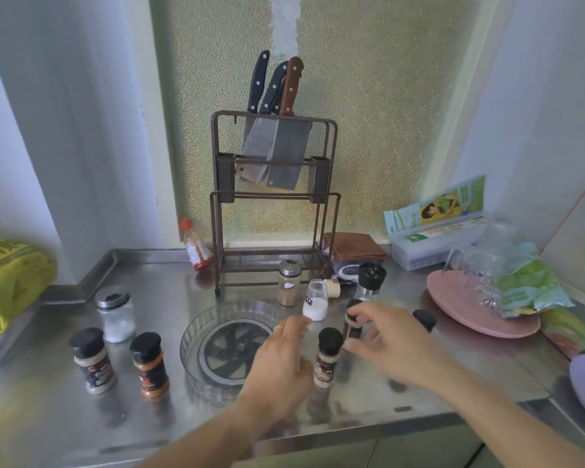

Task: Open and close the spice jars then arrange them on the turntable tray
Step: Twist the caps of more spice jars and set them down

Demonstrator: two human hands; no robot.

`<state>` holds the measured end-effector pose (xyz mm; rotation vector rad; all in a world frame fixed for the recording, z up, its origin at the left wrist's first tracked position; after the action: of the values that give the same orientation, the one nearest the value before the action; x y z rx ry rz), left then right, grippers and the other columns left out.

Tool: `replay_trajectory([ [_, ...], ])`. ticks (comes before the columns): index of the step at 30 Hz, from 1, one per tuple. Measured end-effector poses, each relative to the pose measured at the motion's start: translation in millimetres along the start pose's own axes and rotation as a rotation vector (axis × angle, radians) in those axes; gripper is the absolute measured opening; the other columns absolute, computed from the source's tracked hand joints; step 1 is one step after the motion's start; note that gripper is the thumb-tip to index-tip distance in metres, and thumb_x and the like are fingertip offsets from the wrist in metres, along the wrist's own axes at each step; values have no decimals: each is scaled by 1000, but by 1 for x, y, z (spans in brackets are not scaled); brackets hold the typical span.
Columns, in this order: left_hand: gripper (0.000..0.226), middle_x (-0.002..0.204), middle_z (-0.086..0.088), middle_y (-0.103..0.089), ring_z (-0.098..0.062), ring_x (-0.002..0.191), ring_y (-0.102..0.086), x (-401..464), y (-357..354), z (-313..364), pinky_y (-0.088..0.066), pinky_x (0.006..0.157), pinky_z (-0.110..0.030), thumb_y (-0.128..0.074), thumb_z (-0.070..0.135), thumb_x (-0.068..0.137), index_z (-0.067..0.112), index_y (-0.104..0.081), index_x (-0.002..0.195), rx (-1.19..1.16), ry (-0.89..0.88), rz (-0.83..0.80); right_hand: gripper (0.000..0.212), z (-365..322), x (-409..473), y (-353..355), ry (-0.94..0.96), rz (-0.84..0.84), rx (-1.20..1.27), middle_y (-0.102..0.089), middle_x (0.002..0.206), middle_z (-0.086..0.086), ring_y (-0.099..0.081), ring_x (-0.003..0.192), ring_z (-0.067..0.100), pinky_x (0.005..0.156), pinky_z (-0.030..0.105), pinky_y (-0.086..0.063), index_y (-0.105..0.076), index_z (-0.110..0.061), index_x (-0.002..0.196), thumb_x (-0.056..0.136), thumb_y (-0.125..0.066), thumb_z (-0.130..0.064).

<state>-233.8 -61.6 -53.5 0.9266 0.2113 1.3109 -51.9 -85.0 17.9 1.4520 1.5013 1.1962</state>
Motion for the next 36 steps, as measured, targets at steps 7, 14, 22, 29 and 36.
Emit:
replay_trajectory([
  [7,30,103,-10,-63,-31,100,-61,106,-8,-19,-46,78,-37,-66,32,91,12,-49,104,97,202,-20,29,15,113,43,-10,46,-102,-73,116,2,-69,101,18,92,39,-57,-70,-15,118,90,-71,-23],
  [14,50,114,-6,-67,-27,107,-63,141,-57,-48,-49,85,-34,-72,43,84,13,-50,118,149,292,-61,9,19,209,-14,54,-294,-537,-61,94,17,-61,86,37,69,37,-47,-58,-1,93,87,-58,7],
  [22,49,113,-2,-68,-23,105,-65,149,-74,-59,-49,84,-31,-74,42,83,18,-53,121,66,358,-11,20,28,237,-60,49,-373,-620,-65,108,22,-66,100,40,69,35,-42,-63,1,106,86,-63,3],
  [29,37,103,3,-70,-21,95,-64,140,-50,-45,-46,74,-29,-71,35,78,25,-58,111,-43,364,71,18,15,227,-24,100,-237,-582,-61,102,18,-62,91,37,68,36,-42,-51,-12,89,79,-64,-3],
  [36,47,102,14,-67,-10,95,-63,116,-5,-8,-52,79,-27,-77,47,69,35,-60,111,-210,266,190,50,-22,169,67,225,-181,-207,-55,113,-6,-60,100,13,89,34,-54,-67,-28,115,70,-83,-13],
])
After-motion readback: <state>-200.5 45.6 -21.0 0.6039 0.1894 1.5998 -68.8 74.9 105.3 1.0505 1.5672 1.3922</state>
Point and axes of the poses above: each hand's wrist, its own x-axis towards the middle knuckle, its own y-axis out of the back of the hand, z = x × y, the point moved 4 cm from there along x, towards the middle knuckle
